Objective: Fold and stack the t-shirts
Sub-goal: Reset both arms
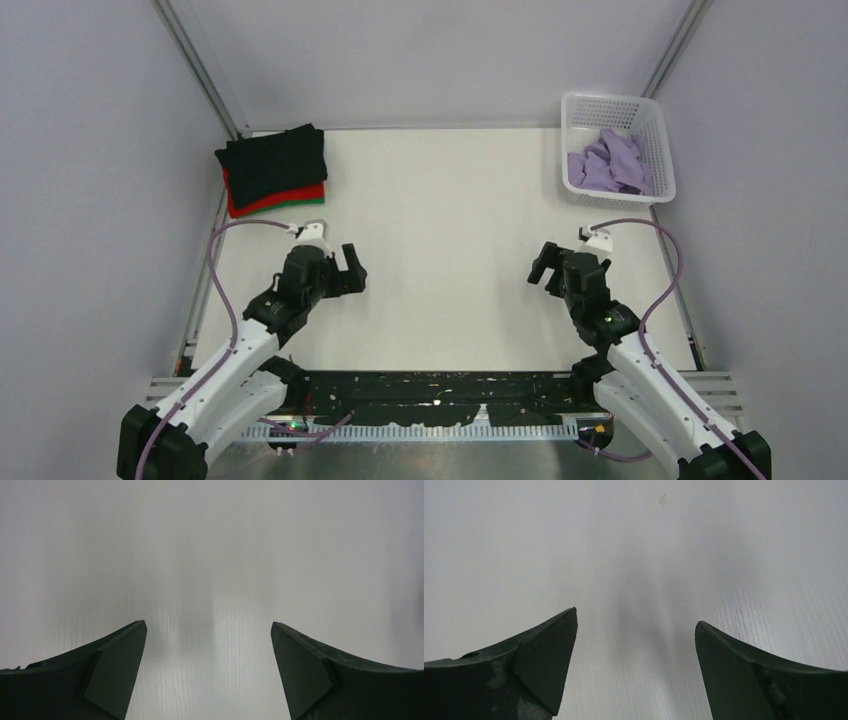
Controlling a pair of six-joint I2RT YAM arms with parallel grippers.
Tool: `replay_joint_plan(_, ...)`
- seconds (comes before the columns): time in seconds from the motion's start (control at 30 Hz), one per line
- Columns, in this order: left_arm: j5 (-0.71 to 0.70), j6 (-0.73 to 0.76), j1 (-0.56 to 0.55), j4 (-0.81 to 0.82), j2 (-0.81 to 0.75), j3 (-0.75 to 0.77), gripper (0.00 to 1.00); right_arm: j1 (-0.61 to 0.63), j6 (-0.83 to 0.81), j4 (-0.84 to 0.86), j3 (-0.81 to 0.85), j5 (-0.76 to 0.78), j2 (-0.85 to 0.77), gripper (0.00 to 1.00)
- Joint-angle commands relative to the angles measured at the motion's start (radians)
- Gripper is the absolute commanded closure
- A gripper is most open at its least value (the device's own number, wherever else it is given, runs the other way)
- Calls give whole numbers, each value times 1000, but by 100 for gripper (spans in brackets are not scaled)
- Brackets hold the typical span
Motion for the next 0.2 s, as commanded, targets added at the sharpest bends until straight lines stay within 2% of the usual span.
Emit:
replay_joint_plan(0.0,0,-18,-3,117,-56,14,0,-3,11,61,-15,38,-34,5)
replay_joint_plan(0.17,-18,-12,-2,109,-71,11,0,-3,22,69,-35,62,-63,4)
